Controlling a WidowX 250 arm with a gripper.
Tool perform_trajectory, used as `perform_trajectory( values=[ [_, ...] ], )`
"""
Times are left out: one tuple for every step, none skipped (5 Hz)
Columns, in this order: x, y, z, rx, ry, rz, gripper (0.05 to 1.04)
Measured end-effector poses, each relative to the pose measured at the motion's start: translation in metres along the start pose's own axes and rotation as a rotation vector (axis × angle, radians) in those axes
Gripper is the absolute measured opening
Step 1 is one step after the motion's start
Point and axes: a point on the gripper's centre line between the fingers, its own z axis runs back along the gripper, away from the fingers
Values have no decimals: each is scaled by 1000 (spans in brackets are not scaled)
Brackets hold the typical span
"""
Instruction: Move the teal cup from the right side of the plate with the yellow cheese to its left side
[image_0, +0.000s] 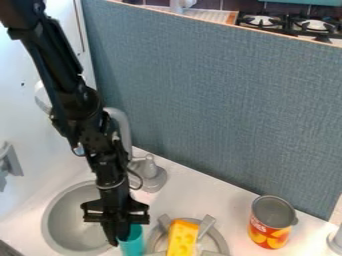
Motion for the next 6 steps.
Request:
perform_trajectory(
  values=[
    [-6, 1, -5, 5, 25, 15, 358],
    [-10, -2, 7, 29, 7, -2, 652],
    [-11, -9, 14, 41, -12, -23, 940],
    [-12, -15, 27, 46, -30, -26, 1006],
    [-20, -35, 52, 96, -21, -77, 1001],
    [-27, -73, 77, 112, -31, -221, 1001]
  ],
)
